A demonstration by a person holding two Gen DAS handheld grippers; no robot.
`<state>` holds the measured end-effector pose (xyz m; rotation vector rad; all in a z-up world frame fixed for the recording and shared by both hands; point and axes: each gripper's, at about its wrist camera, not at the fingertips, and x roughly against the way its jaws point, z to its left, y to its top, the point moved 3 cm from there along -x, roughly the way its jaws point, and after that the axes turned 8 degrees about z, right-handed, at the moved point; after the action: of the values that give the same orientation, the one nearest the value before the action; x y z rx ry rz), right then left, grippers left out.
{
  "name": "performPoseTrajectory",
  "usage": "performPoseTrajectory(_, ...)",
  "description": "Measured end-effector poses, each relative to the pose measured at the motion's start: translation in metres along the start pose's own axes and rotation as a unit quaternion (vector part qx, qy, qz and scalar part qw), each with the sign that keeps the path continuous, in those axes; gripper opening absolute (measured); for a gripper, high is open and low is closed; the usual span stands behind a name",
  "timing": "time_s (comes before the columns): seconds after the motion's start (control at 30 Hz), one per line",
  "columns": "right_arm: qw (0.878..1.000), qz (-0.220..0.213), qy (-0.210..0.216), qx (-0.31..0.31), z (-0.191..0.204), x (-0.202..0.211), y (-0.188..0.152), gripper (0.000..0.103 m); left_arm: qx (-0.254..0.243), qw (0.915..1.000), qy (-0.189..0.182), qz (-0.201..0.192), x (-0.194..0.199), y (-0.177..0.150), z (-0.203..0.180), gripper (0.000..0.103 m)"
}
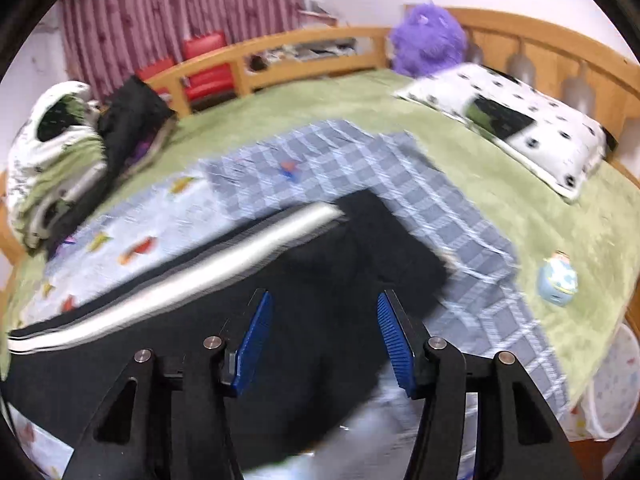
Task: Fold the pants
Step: 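Lift the waistband with both grippers and fold it over toward the cuffs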
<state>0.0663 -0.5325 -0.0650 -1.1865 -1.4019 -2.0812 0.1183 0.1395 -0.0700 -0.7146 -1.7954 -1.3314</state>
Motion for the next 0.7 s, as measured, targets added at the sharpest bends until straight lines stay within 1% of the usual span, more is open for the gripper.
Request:
performPoseTrajectory(0.13,0.999,-0.01,0.049,0.009,0.073,0.014,0.0,0.054,-0.019,0.9988,-0.021,-0.04,0.027,0.02,-0.038,0.068)
performPoseTrajectory(0.2,0.997,-0.016,0.067,0.015,0.115,0.024,-0.004,0.054,-0.031,0.9982,-0.017,-0.05,0.039,0.033,-0.058,0.068)
performPoseTrajectory(0.23,0.997,-0.023,0.071,0.022,0.128,0.025,-0.005,0.054,-0.033,0.9982,-0.013,-0.049,0.042,0.039,-0.064,0.068)
performPoseTrajectory(0.27,0.997,-0.031,0.066,0.036,0.148,0.03,-0.006,0.054,-0.034,0.9982,-0.01,-0.049,0.046,0.045,-0.071,0.068)
performPoseTrajectory(0.33,0.997,-0.032,0.053,0.042,0.171,0.034,-0.007,0.054,-0.036,0.9982,-0.011,-0.047,0.052,0.056,-0.078,0.068)
performPoseTrajectory(0.43,0.995,-0.018,0.087,0.033,0.199,0.047,-0.005,0.054,-0.048,0.9974,-0.024,-0.048,0.052,0.067,-0.084,0.068)
performPoseTrajectory(0.5,0.994,-0.005,0.11,0.03,0.216,0.056,-0.002,0.054,-0.056,0.9976,-0.009,-0.039,0.045,0.073,-0.085,0.068)
performPoseTrajectory(0.57,0.993,-0.009,0.113,0.03,0.23,0.061,0.003,0.055,-0.077,0.9961,-0.001,-0.044,0.038,0.071,-0.087,0.068)
performPoseTrajectory(0.63,0.992,-0.014,0.117,0.035,0.243,0.061,0.005,0.055,-0.114,0.9914,-0.009,-0.063,0.029,0.062,-0.087,0.068)
performPoseTrajectory(0.7,0.992,-0.016,0.122,0.037,0.252,0.054,0.002,0.056,-0.127,0.9899,-0.02,-0.06,0.017,0.053,-0.084,0.068)
